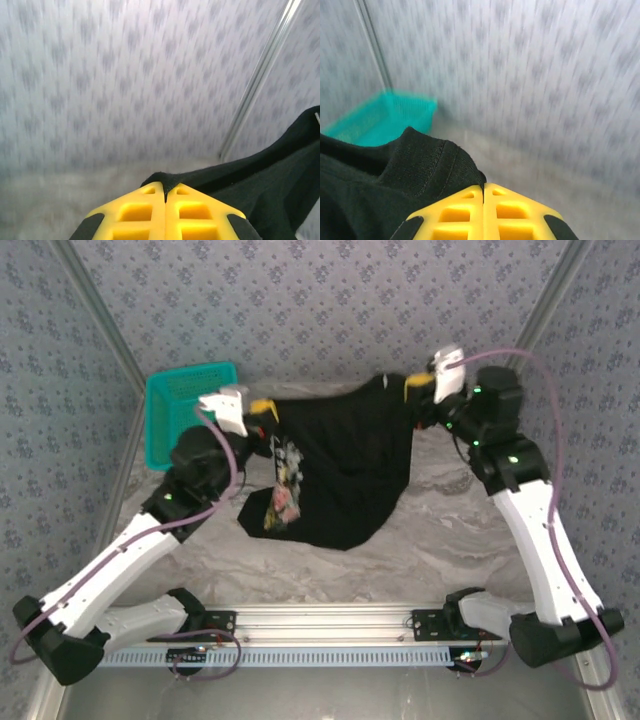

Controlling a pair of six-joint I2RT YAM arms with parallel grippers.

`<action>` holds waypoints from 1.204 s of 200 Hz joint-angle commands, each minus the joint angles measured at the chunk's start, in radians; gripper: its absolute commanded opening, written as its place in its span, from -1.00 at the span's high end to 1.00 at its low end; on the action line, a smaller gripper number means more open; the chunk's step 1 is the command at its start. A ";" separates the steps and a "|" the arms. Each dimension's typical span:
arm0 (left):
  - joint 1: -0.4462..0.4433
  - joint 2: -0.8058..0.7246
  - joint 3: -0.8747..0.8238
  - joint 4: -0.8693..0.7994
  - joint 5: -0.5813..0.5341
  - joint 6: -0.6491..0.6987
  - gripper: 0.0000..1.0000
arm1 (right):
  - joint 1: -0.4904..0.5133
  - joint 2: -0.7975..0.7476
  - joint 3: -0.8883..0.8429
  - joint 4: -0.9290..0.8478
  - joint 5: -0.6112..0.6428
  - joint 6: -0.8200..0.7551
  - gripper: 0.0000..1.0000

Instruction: Fold the inside-out t-shirt

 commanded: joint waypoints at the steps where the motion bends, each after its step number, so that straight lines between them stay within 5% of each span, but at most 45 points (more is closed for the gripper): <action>1: -0.004 -0.024 0.177 0.041 -0.046 0.166 1.00 | 0.021 -0.022 0.122 0.140 0.060 0.076 1.00; 53: -0.004 0.090 0.461 -0.150 0.024 0.329 1.00 | 0.025 0.006 0.216 0.111 0.056 0.125 1.00; 123: -0.058 0.340 0.703 -0.331 0.293 0.190 1.00 | -0.066 0.074 0.534 -0.204 0.373 0.041 1.00; 159: -0.100 0.391 0.768 -0.365 0.359 0.162 1.00 | -0.117 0.240 0.852 -0.338 0.326 0.023 1.00; 204: 0.001 0.303 0.522 -0.389 0.230 0.022 1.00 | -0.056 0.437 0.972 -0.418 0.097 0.063 1.00; 241: 0.105 0.177 0.059 -0.413 0.171 -0.150 1.00 | 0.142 0.567 0.763 -0.472 0.034 0.022 1.00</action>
